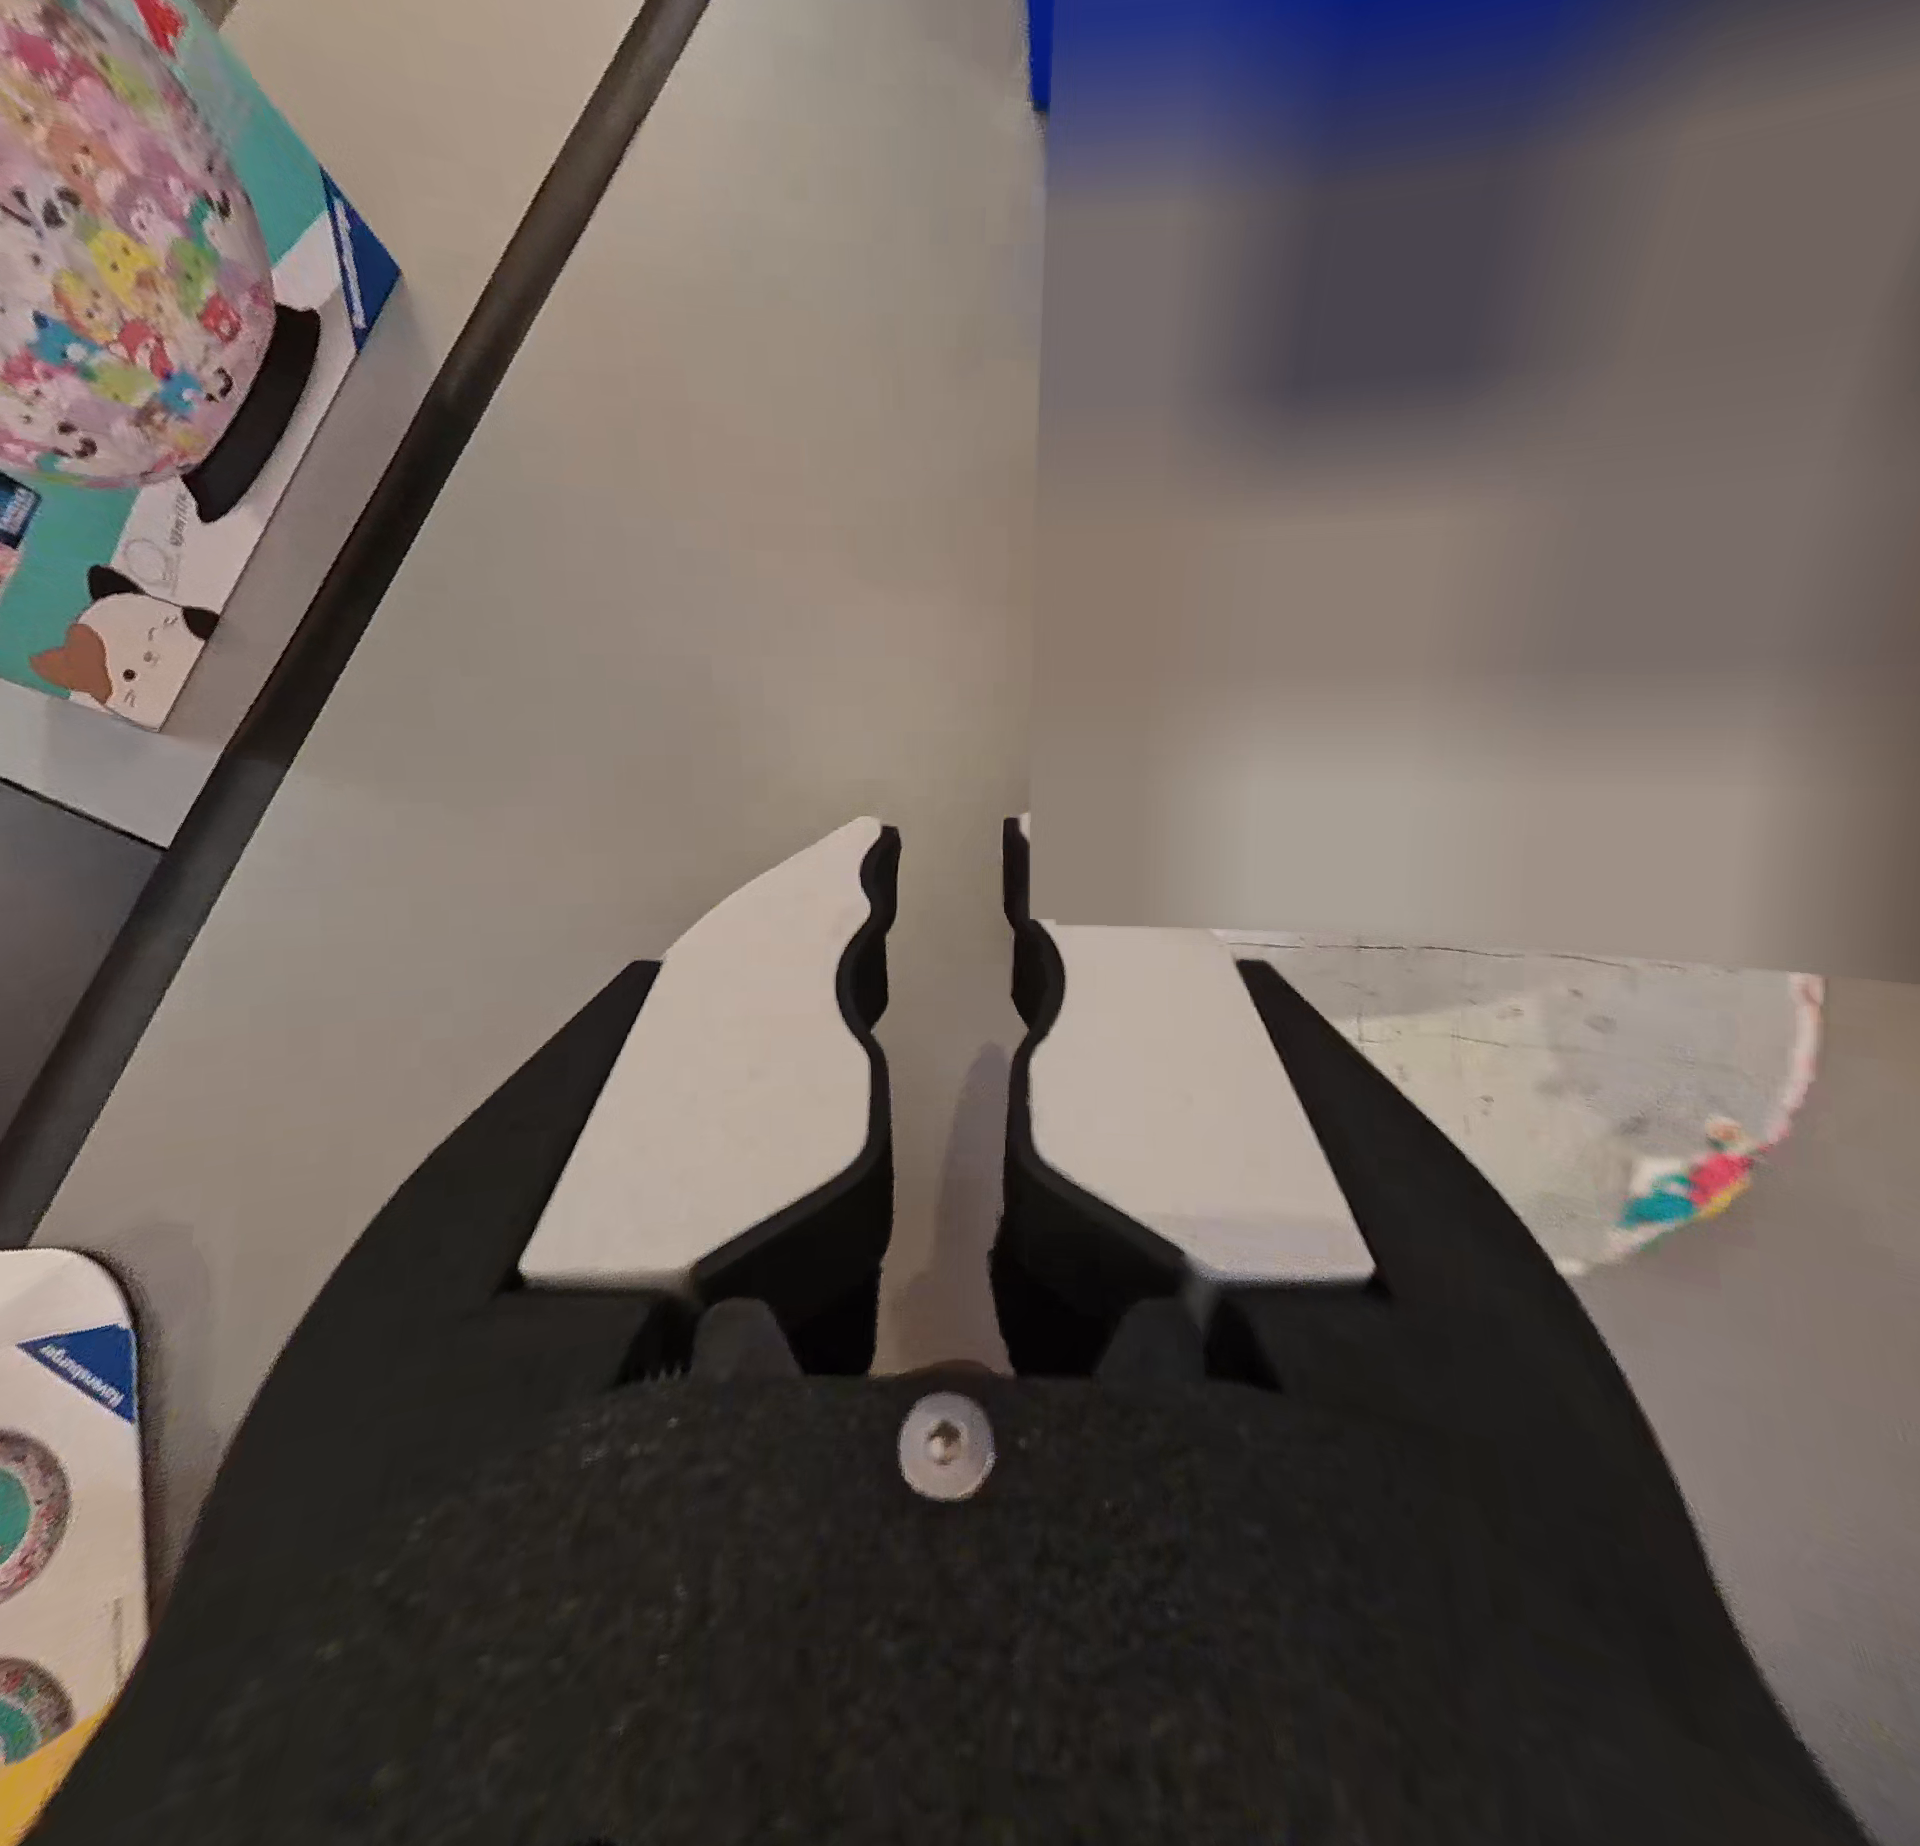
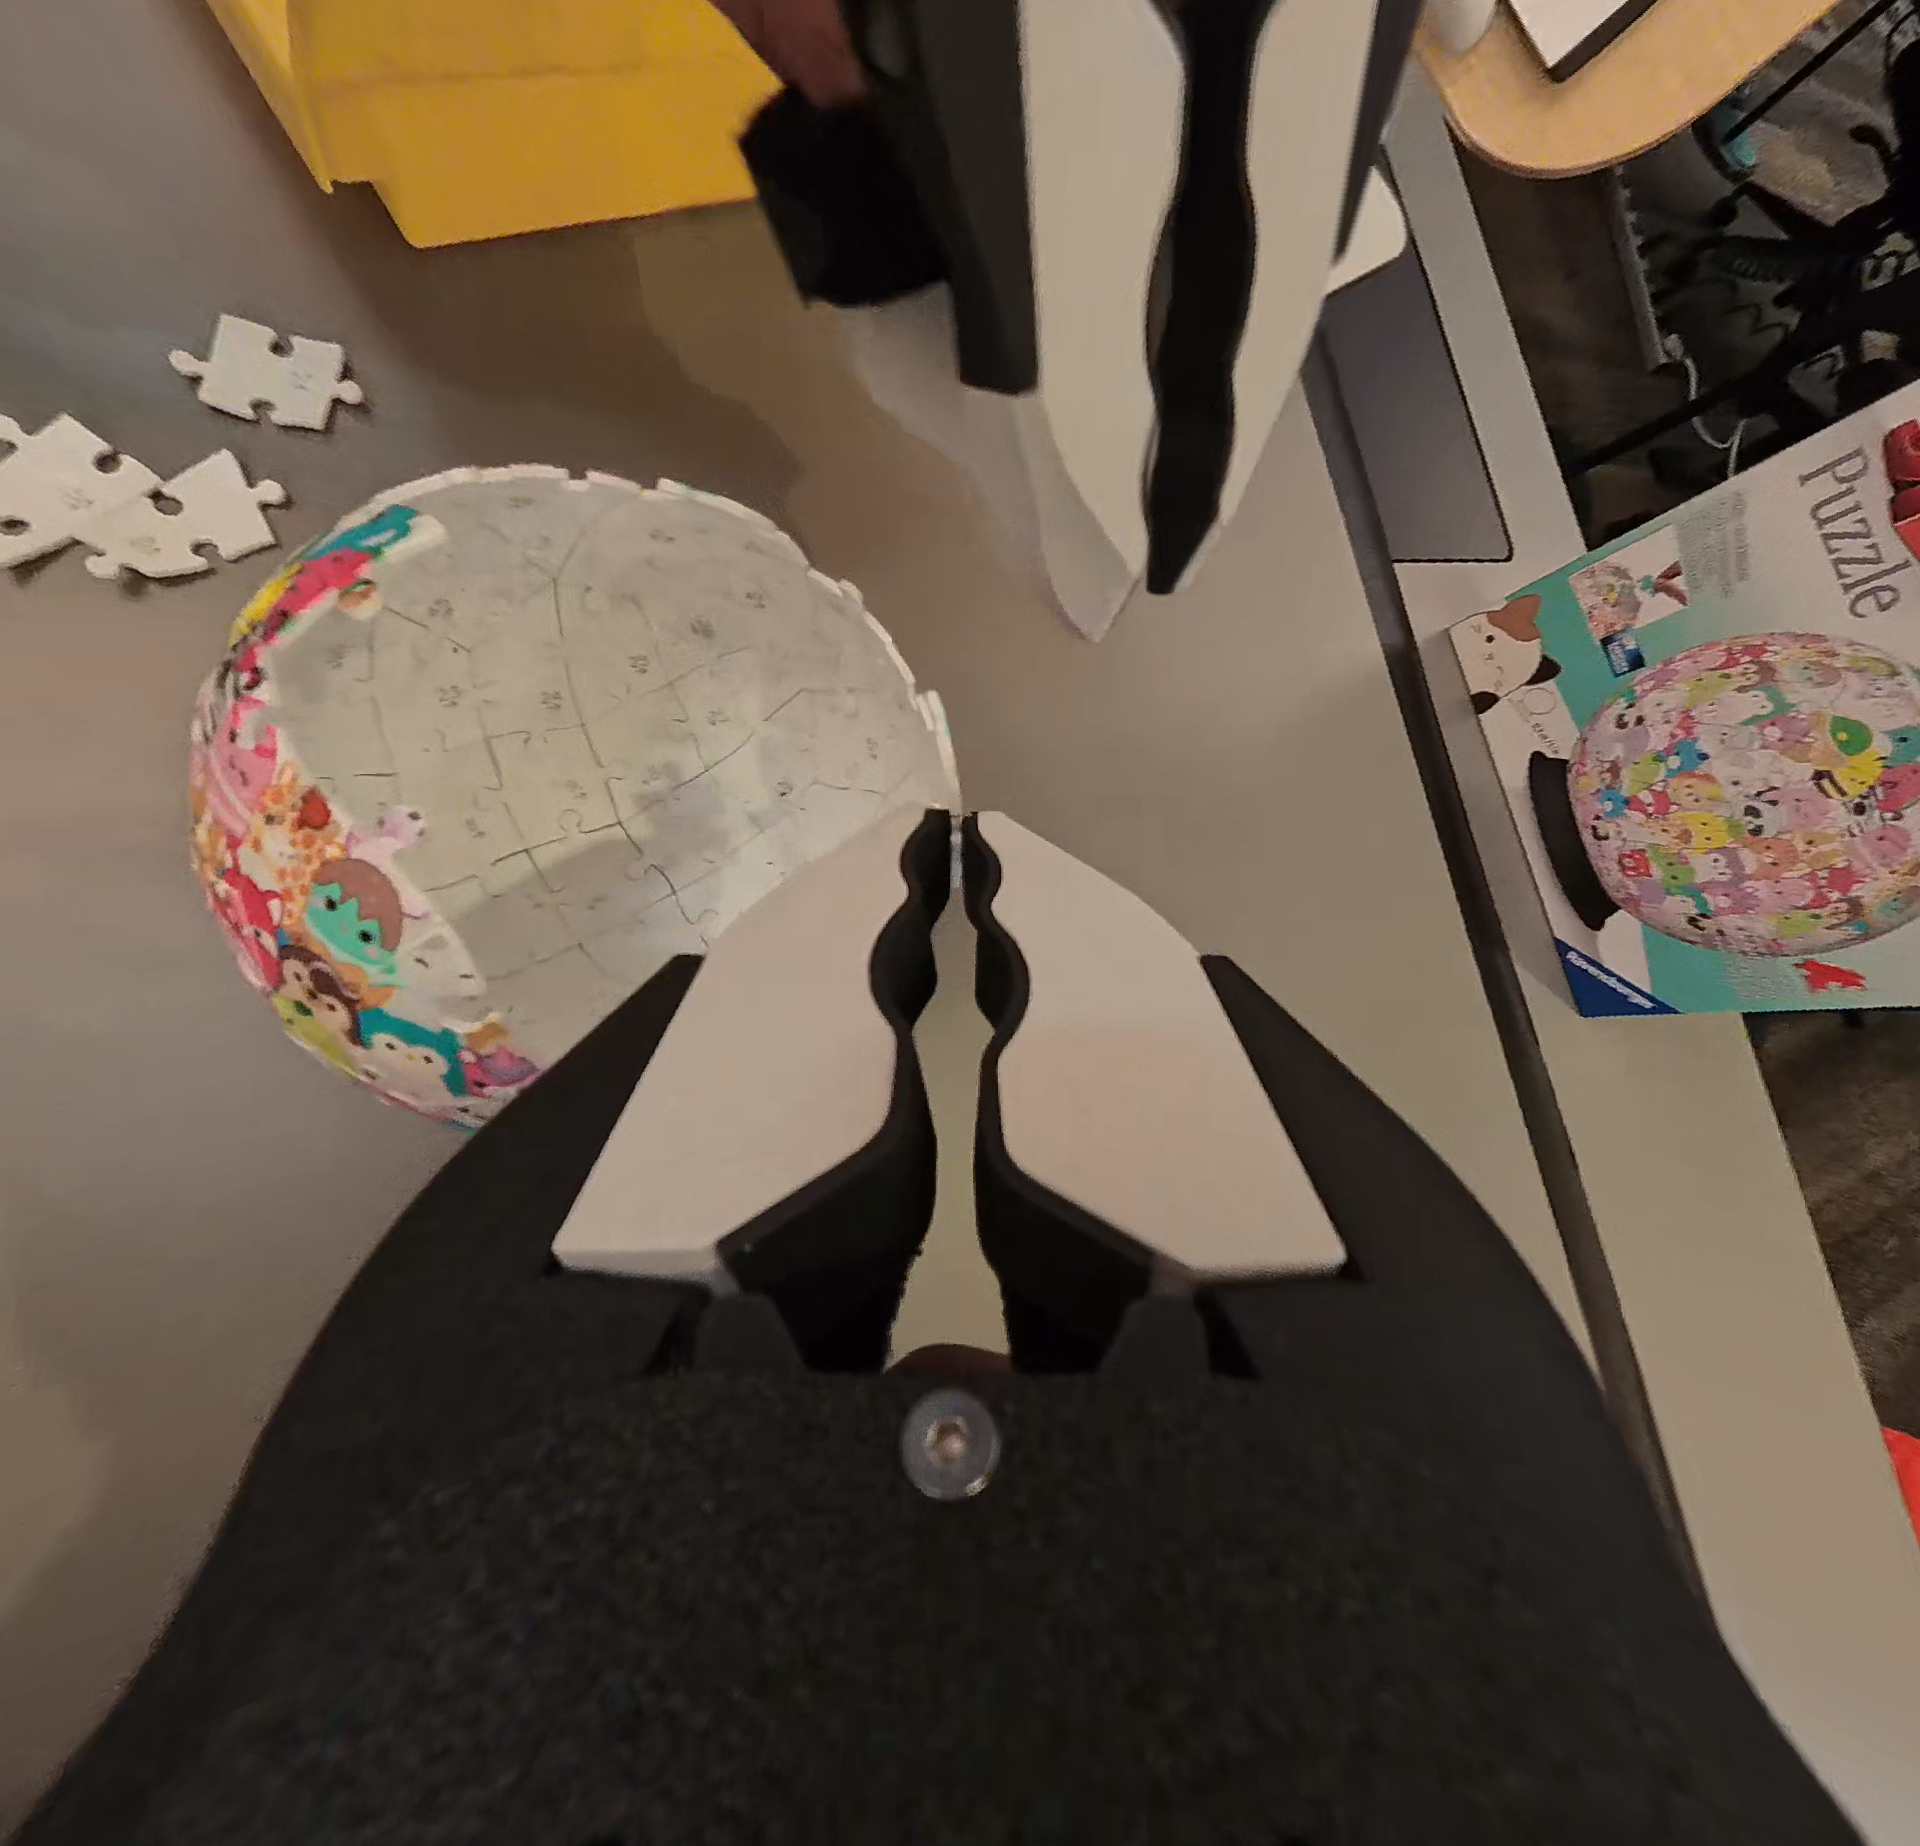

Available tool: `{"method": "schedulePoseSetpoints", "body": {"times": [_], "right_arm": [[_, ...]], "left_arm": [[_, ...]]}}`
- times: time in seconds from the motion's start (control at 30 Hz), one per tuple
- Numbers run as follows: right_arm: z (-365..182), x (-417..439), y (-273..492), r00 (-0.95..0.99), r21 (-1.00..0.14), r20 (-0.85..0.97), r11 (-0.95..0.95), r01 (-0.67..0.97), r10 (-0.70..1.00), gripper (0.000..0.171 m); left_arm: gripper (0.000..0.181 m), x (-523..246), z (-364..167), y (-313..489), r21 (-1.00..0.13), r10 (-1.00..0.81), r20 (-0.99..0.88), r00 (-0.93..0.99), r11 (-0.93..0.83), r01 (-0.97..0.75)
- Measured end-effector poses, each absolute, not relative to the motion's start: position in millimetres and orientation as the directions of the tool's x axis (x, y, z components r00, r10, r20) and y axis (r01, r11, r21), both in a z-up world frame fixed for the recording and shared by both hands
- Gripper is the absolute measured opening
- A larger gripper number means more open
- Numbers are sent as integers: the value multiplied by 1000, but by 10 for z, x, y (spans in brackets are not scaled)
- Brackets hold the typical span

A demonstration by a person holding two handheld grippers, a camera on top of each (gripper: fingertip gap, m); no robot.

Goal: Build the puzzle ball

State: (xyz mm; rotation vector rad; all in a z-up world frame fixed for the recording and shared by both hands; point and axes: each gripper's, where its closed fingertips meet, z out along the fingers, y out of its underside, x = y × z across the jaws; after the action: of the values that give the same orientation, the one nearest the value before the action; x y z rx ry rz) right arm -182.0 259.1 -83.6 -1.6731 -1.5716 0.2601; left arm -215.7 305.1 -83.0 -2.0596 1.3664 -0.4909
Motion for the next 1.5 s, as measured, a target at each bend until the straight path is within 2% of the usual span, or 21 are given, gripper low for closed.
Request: {"method": "schedulePoseSetpoints", "body": {"times": [0.1, 0.17, 0.5, 0.67, 1.03, 1.2, 1.37, 1.5], "right_arm": [[-875, -1834, 2605, 192, -641, 394, 119, 759, 899, 2], [-902, -1849, 2614, 186, -629, 409, 129, 766, 893, 2], [-927, -1847, 2635, 186, -619, 450, 155, 770, 873, 2], [-916, -1846, 2652, 186, -607, 472, 165, 777, 862, 2], [-910, -1813, 2691, 181, -577, 512, 180, 797, 840, 2], [-854, -1783, 2671, 197, -614, 481, 167, 772, 854, 2], [-818, -1753, 2729, 227, -632, 481, 155, 759, 847, 2], [-837, -1790, 2735, 222, -631, 476, 154, 761, 851, 2]], "left_arm": [[16, -2111, -910, 3172, -642, -914, -12, 406, -305, -704], [7, -2062, -910, 3155, -634, -922, 5, 388, -303, -712], [10, -2032, -855, 3010, -643, -948, 40, 316, -267, -718], [0, -2032, -1014, 3133, -583, -952, 41, 304, -270, -767], [0, -1930, -1218, 3137, -481, -971, 65, 232, -234, -845], [0, -1975, -1055, 3134, -543, -969, 44, 243, -228, -808], [19, -2067, -899, 3065, -601, -970, 14, 244, -203, -773], [21, -2078, -835, 2949, -634, -976, 19, 219, -181, -752]]}}
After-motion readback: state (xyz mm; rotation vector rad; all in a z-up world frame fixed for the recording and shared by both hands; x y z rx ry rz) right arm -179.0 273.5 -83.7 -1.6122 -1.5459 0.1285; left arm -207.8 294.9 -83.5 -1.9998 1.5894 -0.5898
